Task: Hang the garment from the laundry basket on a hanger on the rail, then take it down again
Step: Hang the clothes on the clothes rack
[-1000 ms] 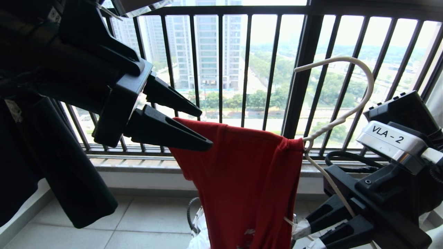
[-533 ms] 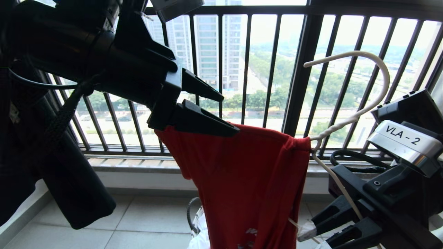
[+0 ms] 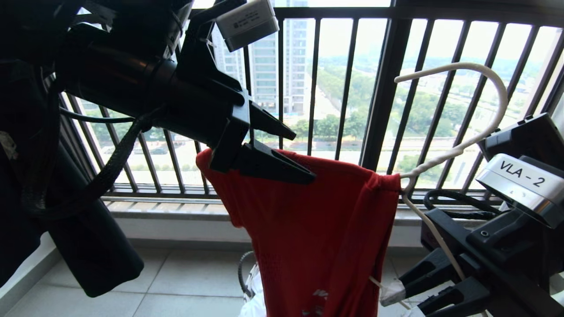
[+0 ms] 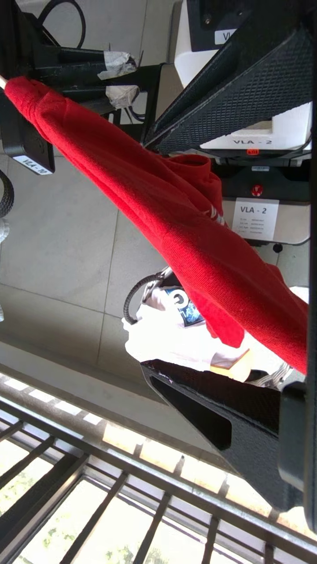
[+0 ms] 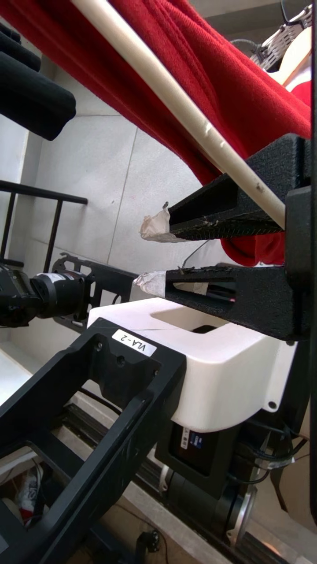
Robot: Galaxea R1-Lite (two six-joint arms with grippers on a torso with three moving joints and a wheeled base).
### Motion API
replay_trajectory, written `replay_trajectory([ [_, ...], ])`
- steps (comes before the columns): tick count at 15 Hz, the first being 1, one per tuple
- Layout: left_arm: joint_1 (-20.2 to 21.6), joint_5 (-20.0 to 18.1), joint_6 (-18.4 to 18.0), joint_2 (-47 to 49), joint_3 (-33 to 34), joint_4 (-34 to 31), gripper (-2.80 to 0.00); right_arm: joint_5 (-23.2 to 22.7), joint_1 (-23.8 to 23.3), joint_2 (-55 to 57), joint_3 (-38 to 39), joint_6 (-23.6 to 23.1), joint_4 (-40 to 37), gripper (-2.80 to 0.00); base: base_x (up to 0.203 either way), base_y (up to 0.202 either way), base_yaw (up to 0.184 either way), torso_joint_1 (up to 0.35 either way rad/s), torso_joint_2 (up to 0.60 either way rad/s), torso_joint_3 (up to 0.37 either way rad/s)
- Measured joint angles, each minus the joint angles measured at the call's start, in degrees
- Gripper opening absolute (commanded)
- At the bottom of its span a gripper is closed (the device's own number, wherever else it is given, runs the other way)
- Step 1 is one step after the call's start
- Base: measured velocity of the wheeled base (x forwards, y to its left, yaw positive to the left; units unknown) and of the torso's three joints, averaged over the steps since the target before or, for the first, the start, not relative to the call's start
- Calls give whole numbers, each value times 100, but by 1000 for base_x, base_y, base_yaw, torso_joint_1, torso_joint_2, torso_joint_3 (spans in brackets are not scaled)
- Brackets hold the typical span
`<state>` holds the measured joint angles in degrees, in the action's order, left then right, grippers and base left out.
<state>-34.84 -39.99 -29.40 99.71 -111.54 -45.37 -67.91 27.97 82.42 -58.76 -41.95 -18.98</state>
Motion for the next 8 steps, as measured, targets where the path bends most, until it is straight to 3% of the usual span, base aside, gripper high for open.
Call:
replay_trajectory([
  [5, -60, -9, 17, 83, -6, -264, 0, -3, -282, -57, -41, -68, 5, -280, 0, 0, 0, 0, 0, 0],
  [8, -109, 18, 381, 68, -11, -215, 0, -20, -441, -57, -93, -86, 0, -280, 0, 0, 0, 0, 0, 0],
])
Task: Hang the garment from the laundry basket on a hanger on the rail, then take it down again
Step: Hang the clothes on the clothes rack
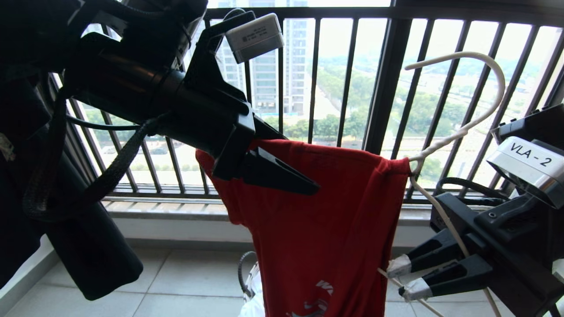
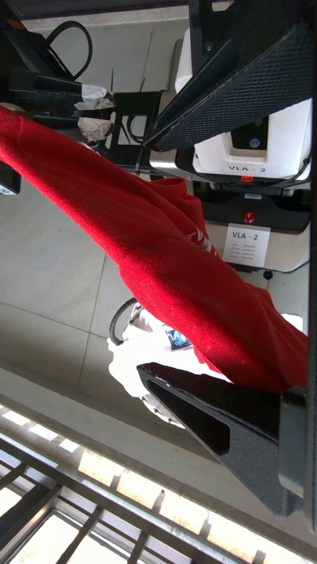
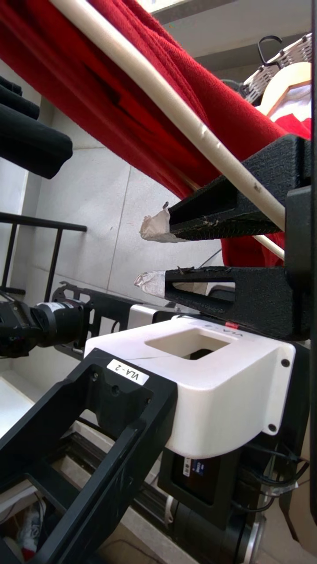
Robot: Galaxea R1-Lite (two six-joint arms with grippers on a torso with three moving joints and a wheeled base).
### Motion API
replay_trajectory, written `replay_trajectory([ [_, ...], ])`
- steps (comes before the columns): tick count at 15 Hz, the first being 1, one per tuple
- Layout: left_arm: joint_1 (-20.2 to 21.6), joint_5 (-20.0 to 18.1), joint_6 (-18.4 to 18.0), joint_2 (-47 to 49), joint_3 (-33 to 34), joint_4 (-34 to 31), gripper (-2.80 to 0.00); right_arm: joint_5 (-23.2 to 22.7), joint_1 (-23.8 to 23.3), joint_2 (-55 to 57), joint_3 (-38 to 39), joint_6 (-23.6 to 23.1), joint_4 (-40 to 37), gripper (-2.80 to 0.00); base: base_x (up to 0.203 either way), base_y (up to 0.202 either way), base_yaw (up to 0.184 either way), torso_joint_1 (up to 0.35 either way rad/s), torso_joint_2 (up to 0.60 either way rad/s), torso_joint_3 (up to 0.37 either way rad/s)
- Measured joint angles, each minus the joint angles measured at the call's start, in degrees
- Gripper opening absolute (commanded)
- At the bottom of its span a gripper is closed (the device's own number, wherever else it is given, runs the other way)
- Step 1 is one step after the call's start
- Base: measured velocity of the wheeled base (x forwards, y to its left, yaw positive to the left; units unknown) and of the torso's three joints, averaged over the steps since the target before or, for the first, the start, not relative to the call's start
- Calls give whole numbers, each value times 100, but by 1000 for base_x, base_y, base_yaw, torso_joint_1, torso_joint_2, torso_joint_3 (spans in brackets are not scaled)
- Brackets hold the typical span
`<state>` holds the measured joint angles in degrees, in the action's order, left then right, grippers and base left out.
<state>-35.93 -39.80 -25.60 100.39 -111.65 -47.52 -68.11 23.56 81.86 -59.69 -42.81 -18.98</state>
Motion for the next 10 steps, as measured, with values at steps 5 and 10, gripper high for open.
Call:
replay_trajectory([
  [5, -167, 111, 22, 35, -65, 234, 0, -37, -28, -24, 22, -131, -1, -280, 0, 0, 0, 0, 0, 0],
  [10, -252, 286, 13, -67, -63, 279, 0, -35, -28, -63, 140, -409, -11, -280, 0, 0, 0, 0, 0, 0],
])
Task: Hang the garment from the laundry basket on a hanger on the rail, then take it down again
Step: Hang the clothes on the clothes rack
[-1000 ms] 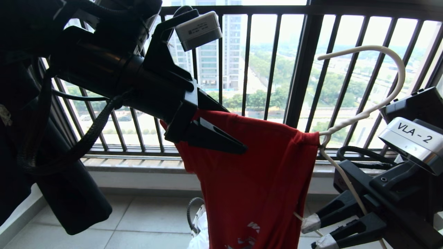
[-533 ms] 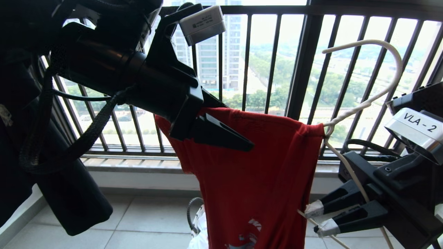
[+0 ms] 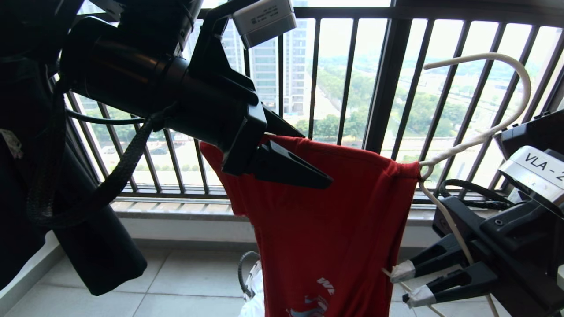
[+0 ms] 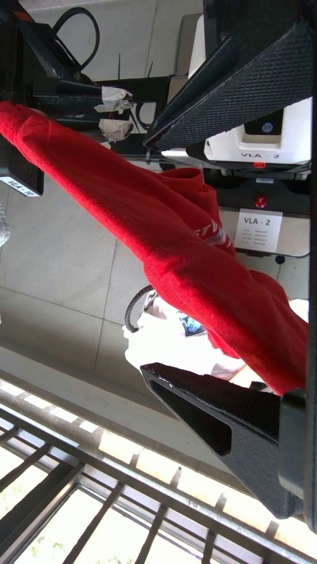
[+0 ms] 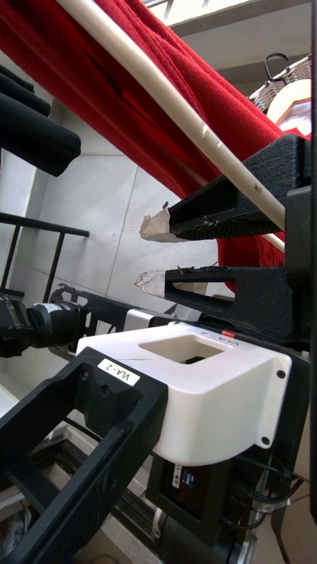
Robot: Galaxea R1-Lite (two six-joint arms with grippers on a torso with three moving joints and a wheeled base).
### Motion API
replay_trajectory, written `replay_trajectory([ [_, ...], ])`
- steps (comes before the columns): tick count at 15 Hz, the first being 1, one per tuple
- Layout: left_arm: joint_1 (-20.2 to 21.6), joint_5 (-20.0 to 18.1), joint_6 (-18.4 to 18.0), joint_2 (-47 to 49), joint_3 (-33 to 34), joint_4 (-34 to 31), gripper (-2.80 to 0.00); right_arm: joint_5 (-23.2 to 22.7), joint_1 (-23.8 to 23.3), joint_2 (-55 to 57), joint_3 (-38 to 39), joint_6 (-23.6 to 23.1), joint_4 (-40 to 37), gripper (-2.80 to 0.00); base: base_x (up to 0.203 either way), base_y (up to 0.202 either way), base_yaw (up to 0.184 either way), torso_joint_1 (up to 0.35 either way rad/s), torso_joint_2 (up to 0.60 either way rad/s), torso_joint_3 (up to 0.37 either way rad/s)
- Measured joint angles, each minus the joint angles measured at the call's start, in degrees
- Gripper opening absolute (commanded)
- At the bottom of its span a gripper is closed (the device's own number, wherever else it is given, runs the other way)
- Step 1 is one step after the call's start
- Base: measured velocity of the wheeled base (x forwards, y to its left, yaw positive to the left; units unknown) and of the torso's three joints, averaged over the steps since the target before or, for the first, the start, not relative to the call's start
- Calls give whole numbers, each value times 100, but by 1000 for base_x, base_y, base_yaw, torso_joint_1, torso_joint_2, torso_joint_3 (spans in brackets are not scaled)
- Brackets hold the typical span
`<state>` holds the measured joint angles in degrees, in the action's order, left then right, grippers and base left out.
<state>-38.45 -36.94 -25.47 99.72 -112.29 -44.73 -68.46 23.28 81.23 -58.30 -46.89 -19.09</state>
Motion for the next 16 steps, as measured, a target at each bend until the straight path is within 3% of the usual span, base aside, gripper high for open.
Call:
replay_trajectory([
  [5, -6, -5, 20, -49, 20, 49, 0, -3, -35, 67, -124, -50, 5, -280, 0, 0, 0, 0, 0, 0],
  [11, 563, -95, 133, -369, 168, 116, 0, 13, 88, 656, -1297, -190, -441, -280, 0, 0, 0, 0, 0, 0],
  [16, 913, -101, 158, -608, 243, 101, 0, 140, 498, 862, -1399, -209, -450, -280, 0, 0, 0, 0, 0, 0],
])
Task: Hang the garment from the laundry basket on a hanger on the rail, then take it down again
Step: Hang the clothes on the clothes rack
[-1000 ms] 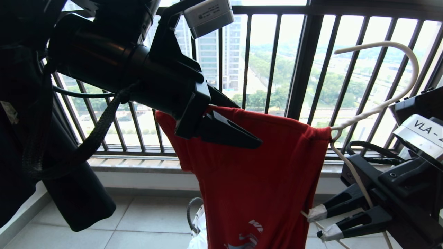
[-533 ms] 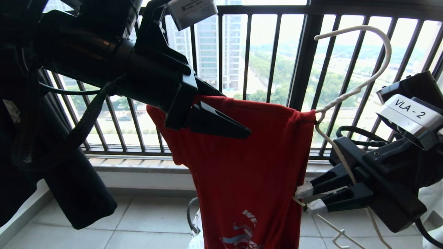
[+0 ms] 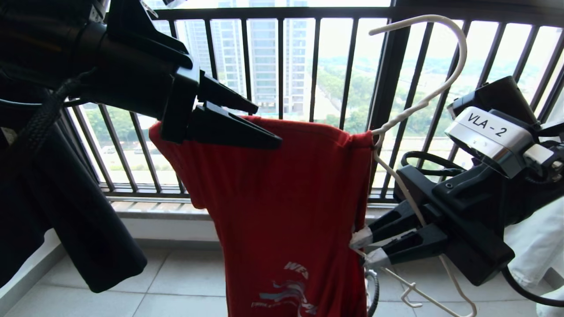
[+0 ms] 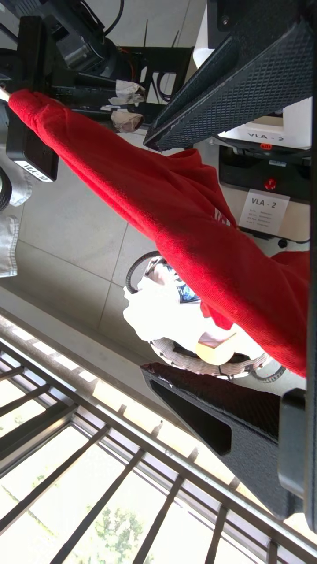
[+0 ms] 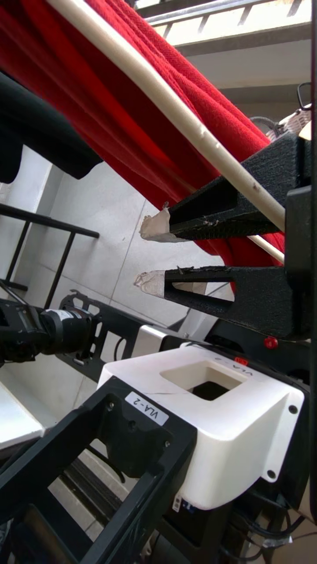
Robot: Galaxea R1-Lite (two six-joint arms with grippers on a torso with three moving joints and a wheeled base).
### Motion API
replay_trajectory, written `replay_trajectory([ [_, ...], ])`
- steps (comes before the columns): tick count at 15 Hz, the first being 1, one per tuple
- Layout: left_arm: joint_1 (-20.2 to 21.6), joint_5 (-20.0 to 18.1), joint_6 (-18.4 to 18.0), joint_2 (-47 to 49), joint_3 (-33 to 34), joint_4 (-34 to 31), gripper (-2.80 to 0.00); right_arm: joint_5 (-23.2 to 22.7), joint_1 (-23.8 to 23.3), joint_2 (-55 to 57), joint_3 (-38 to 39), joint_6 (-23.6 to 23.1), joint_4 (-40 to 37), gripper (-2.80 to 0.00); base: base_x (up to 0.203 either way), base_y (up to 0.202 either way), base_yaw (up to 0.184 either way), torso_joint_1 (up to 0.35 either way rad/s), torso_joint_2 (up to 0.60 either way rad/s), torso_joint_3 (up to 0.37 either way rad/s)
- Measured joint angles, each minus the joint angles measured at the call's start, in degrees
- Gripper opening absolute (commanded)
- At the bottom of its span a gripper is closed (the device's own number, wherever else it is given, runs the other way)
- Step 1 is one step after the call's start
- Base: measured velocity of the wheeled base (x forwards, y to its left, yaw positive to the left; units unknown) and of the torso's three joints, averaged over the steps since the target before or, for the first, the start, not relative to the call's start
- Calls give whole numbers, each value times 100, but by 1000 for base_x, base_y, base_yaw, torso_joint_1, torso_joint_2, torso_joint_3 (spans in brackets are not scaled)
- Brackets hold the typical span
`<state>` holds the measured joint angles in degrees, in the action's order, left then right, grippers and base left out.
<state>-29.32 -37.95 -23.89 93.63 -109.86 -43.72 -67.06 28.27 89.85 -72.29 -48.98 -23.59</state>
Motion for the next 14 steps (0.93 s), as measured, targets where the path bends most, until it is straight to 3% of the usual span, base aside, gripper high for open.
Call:
replay_trajectory([
  [6, 41, 154, 109, -63, 62, -72, 0, 99, 411, 261, -70, -82, 0, -280, 0, 0, 0, 0, 0, 0],
  [14, -361, 99, 200, -8, 212, -47, 0, 77, 138, -24, 94, -94, 0, -280, 0, 0, 0, 0, 0, 0],
])
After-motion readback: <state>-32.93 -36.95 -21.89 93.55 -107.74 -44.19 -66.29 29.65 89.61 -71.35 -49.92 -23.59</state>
